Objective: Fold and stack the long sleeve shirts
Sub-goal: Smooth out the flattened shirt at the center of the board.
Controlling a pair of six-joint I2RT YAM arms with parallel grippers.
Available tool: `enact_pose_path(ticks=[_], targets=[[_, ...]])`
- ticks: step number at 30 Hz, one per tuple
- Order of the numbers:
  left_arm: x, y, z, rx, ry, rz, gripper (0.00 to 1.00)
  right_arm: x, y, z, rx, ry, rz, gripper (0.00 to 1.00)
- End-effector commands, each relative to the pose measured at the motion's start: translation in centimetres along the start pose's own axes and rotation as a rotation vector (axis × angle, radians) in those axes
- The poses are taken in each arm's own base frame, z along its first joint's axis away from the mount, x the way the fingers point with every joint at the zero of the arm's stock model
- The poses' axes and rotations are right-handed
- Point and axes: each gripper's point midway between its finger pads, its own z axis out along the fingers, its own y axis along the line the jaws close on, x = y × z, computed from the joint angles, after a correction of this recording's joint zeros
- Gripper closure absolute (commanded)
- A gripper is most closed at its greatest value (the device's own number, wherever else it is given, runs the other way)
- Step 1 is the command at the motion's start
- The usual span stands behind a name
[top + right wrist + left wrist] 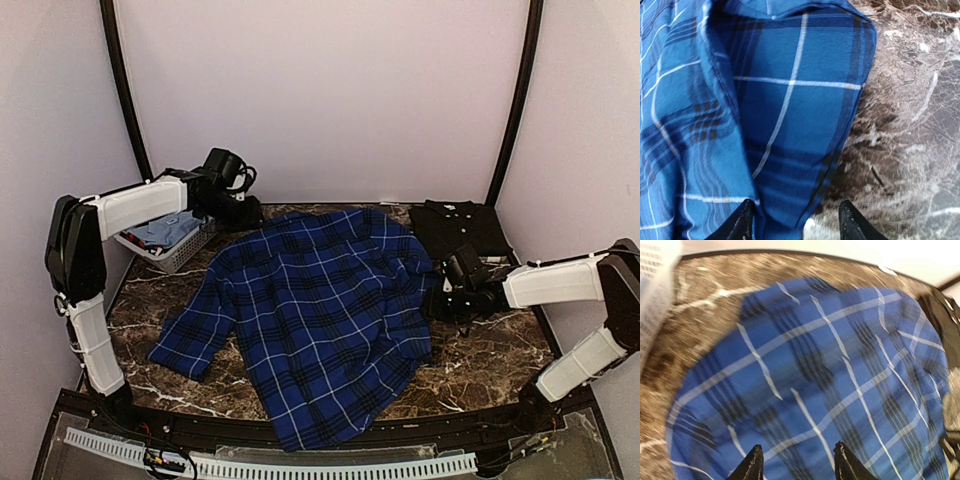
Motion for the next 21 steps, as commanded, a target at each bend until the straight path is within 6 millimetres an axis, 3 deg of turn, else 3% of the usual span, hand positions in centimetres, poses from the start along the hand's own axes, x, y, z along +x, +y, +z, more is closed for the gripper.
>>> enact_pose_path(ticks=[1, 7, 10, 13, 16, 21], targets=[[4.0, -5.5, -2.5, 0.156, 0.061, 0.021, 0.53, -1.6, 0.3, 1.2, -0.029, -0.071, 0.066, 0.49], [10.6, -7.9, -1.5, 0.226, 0.178, -0.003, 0.58, -3.2, 0.7, 1.3, -0.033, -0.126, 0.084, 0.64], [14.2, -6.6, -0.6, 0.19, 0.251, -0.028, 0.6, -3.8, 0.6, 1.0, -0.019, -0.14, 0.081, 0.83], [16.4, -5.0, -0.1, 0.146, 0.284, -0.05, 0.61, -4.1, 0.4, 0.6, 0.005, -0.141, 0.063, 1.0], [18.3, -3.0, 0.3, 0.075, 0.312, -0.047, 0.61, -4.9, -0.1, -0.3, 0.054, -0.158, 0.036, 1.0], [19.7, -0.3, 1.0, -0.03, 0.325, -0.022, 0.61, -6.0, -1.7, -1.7, 0.155, -0.178, -0.008, 1.0]])
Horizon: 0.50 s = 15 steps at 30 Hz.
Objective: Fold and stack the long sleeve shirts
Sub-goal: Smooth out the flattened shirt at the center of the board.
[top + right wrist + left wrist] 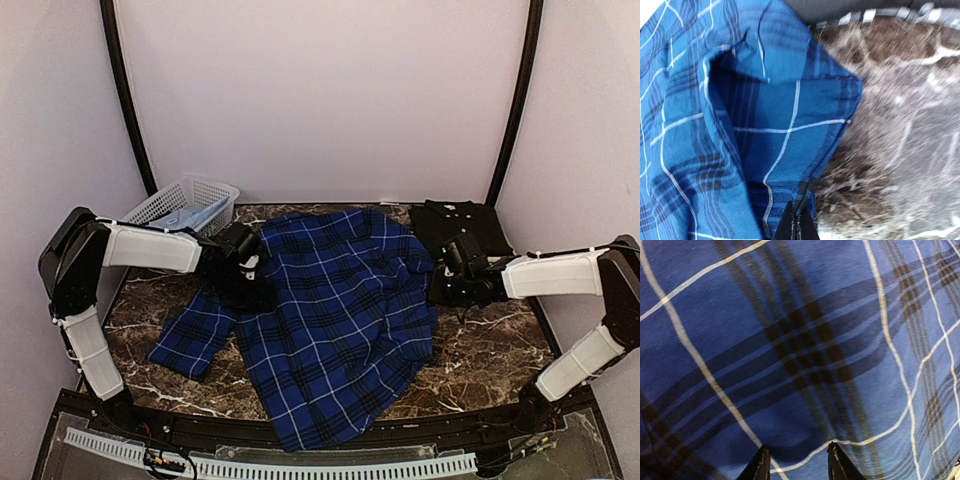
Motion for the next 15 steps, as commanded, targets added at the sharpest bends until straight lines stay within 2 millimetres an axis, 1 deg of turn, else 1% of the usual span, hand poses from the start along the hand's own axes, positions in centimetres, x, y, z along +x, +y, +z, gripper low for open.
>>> enact_pose_path(ticks=[1, 6, 8, 12, 15], targets=[[-0.4, 1.6, -0.7, -0.062, -0.044, -0.006, 0.61, -2.4, -1.7, -1.4, 0.097, -0.053, -0.043, 1.0], [-0.9, 4.0, 0.1, -0.124, -0.037, -0.026, 0.62, -2.6, -2.4, -1.4, 0.097, -0.047, -0.04, 1.0], [-1.4, 4.9, 0.0, -0.132, -0.041, -0.041, 0.62, -2.9, -3.1, -1.4, 0.124, -0.048, -0.036, 1.0], [-2.4, 5.9, -0.1, -0.135, -0.05, -0.058, 0.62, -3.8, -6.2, -1.1, 0.197, -0.04, 0.003, 1.0], [-2.7, 6.0, 0.0, -0.133, -0.05, -0.057, 0.62, -4.9, -7.5, -1.4, 0.214, -0.051, 0.033, 1.0]])
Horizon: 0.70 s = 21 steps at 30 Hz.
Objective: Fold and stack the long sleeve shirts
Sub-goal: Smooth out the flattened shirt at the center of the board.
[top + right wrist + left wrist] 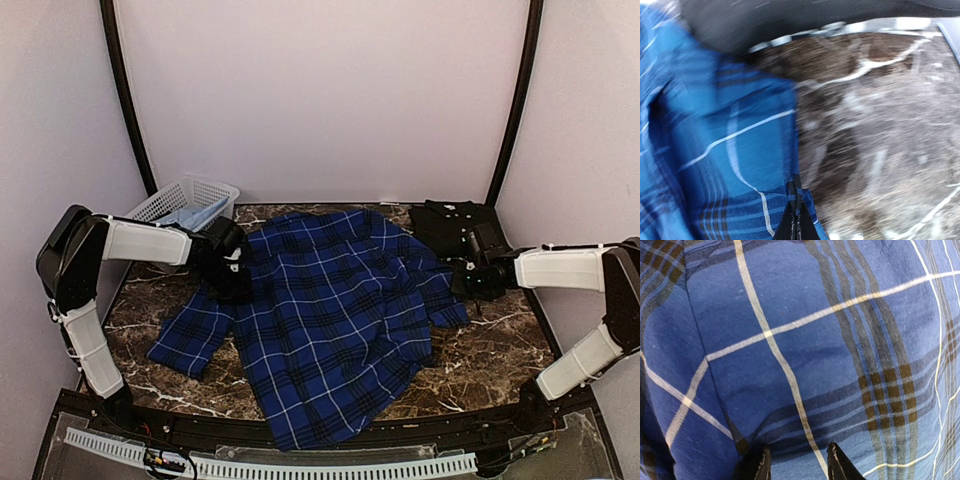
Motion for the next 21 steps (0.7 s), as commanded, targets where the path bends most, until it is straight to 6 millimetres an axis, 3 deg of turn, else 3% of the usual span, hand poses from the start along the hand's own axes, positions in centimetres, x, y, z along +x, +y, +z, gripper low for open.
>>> enact_pose_path(ticks=[1, 9, 11, 14, 18, 21], targets=[[-0.4, 0.7, 0.4, -0.023, 0.009, 0.014, 0.62, -2.7, -1.8, -0.5, 0.046, -0.042, 0.027, 1.0], [-1.0, 0.5, 0.3, -0.004, 0.003, 0.014, 0.62, -6.4, -2.5, -1.1, 0.065, -0.069, 0.035, 1.0], [-1.0, 0.4, 0.3, 0.001, 0.005, 0.018, 0.62, -7.4, -2.1, -1.4, 0.043, -0.07, 0.02, 0.86], [-1.2, 0.1, 0.2, 0.017, 0.004, 0.022, 0.62, -7.9, 0.1, -2.5, -0.063, -0.063, -0.009, 0.61], [-1.3, -0.4, 0.0, 0.037, 0.004, 0.025, 0.62, -5.6, 4.0, -4.9, -0.185, -0.025, -0.101, 0.43], [-1.3, -0.6, -0.1, 0.052, 0.002, 0.026, 0.62, -1.8, 7.2, -7.8, -0.285, 0.029, -0.189, 0.39]])
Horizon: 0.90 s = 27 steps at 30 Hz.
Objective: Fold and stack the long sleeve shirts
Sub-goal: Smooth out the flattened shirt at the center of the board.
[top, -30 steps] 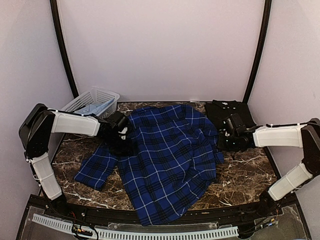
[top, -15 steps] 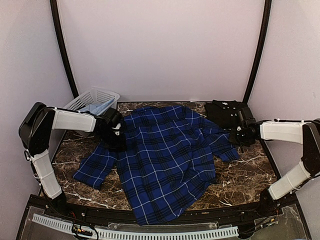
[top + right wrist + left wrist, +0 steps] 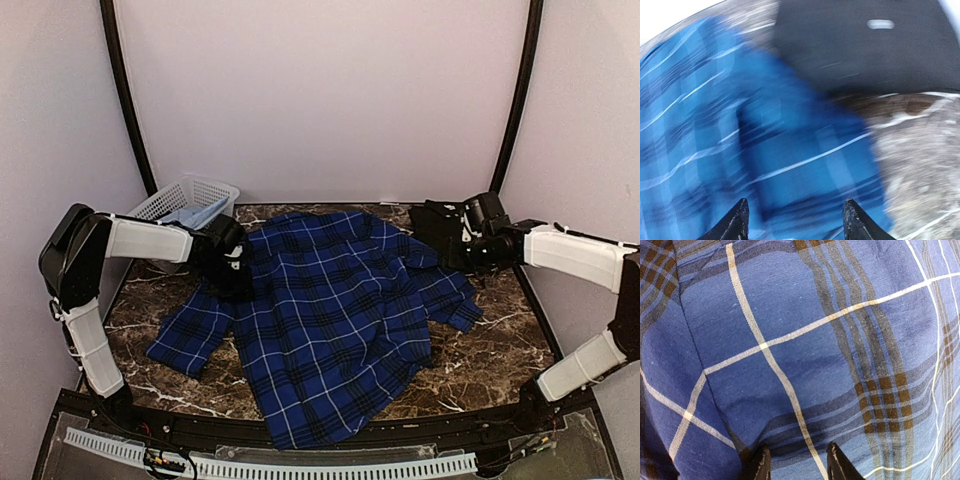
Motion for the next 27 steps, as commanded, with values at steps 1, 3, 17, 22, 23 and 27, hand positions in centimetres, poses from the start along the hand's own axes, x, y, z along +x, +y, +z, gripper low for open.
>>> enact_pose_path(ticks=[1, 3, 17, 22, 23, 27], targets=[[-0.5, -0.6, -0.4, 0.032, -0.001, 0.011, 0.62, 4.4, 5.6, -4.1, -0.181, 0.081, -0.112, 0.39], [-0.6, -0.8, -0.6, 0.038, -0.004, 0.014, 0.62, 6.6, 6.7, -5.8, -0.224, 0.107, -0.14, 0.38], [-1.0, -1.0, -1.2, 0.039, -0.011, 0.015, 0.62, 19.5, 8.5, -13.4, -0.45, 0.332, -0.23, 0.47], [-1.0, -0.4, -0.8, 0.017, -0.007, 0.008, 0.63, 21.2, 8.4, -12.7, -0.423, 0.378, -0.268, 0.53], [-1.0, -0.3, -0.7, 0.014, -0.004, 0.006, 0.62, 21.4, 8.4, -12.4, -0.415, 0.382, -0.275, 0.56], [-1.3, 0.2, -0.5, 0.004, -0.007, -0.007, 0.62, 22.1, 8.2, -11.2, -0.373, 0.408, -0.294, 0.65]])
